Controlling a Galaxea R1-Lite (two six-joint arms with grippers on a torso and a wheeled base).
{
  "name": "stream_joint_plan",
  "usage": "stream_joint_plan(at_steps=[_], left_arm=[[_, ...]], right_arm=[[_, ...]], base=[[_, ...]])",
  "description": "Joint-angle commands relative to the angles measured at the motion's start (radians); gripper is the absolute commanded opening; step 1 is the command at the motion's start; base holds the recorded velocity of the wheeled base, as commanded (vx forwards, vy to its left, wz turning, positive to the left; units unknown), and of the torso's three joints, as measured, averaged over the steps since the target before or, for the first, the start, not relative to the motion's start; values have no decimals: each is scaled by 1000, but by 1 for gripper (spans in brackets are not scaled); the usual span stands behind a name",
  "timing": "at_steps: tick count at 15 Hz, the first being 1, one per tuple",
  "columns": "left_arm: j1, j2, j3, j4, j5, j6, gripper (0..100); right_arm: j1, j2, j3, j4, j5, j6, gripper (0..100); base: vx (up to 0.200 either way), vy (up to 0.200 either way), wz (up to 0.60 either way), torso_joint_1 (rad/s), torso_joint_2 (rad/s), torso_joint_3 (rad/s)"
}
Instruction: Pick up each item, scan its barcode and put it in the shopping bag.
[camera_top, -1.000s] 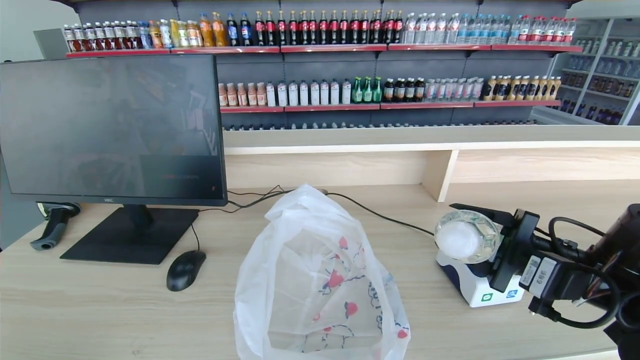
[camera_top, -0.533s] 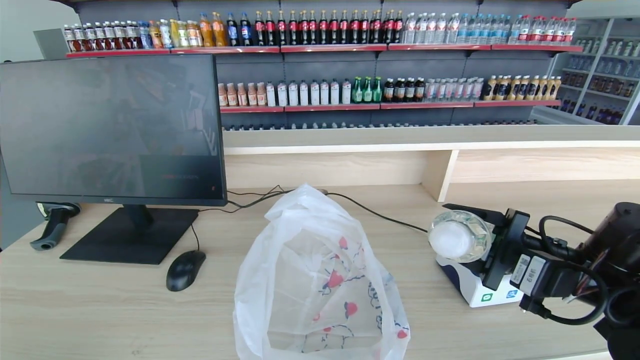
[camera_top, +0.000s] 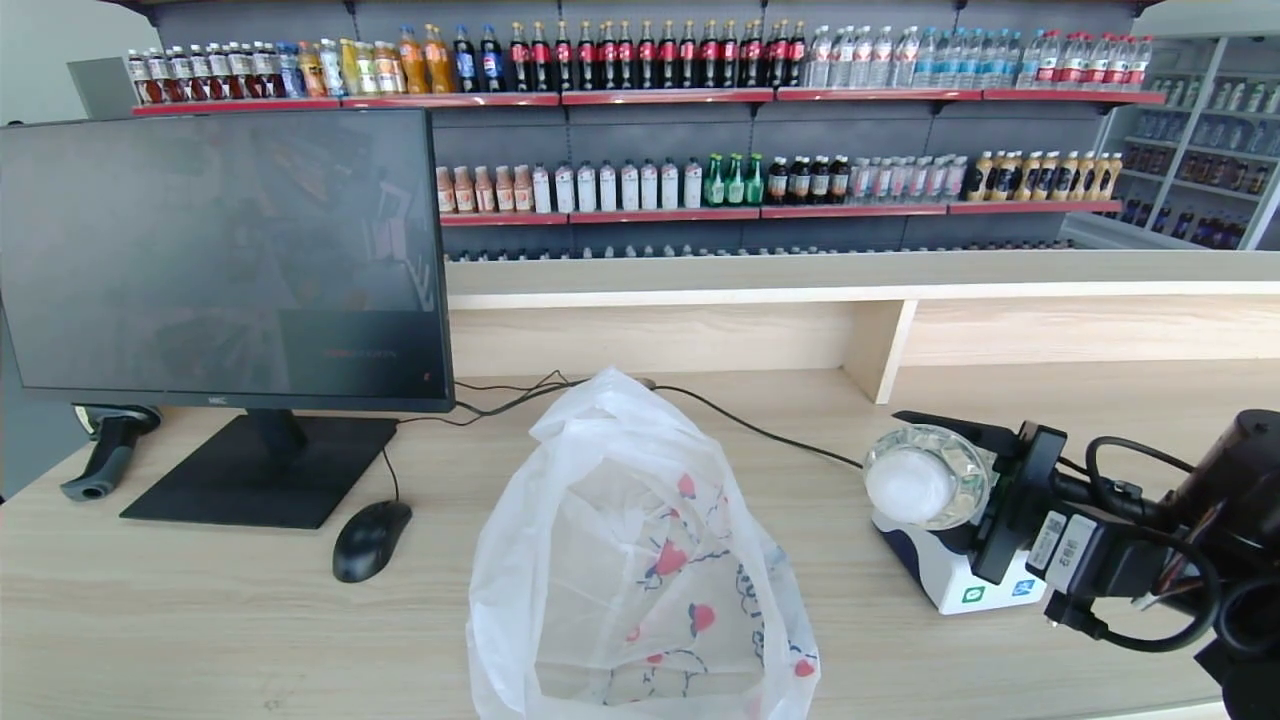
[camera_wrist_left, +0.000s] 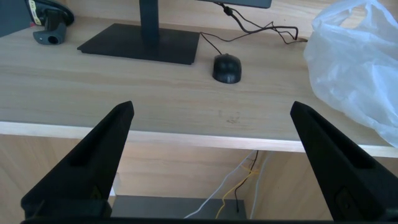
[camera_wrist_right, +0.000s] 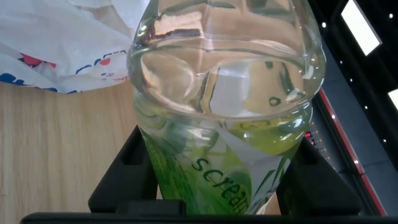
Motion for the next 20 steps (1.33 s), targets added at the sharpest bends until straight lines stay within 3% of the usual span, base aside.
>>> stream_joint_plan(at_steps=[1,13,17,20], left_arm=[[-1,0,0,0,1,1,100],[-1,0,0,0,1,-1,100],[-1,0,0,0,1,1,100],[-1,0,0,0,1,1,100]], right_arm=[[-5,4,3,1,-1,0,0],[-32,-22,14,1,-1,16,0],[-87,-64,23,1,-2,50,0],[-87,-94,40,1,-45,77,0]], base=[[0,0,0,0,0,0],[0,0,0,0,0,0],[0,0,0,0,0,0],[0,0,0,0,0,0]])
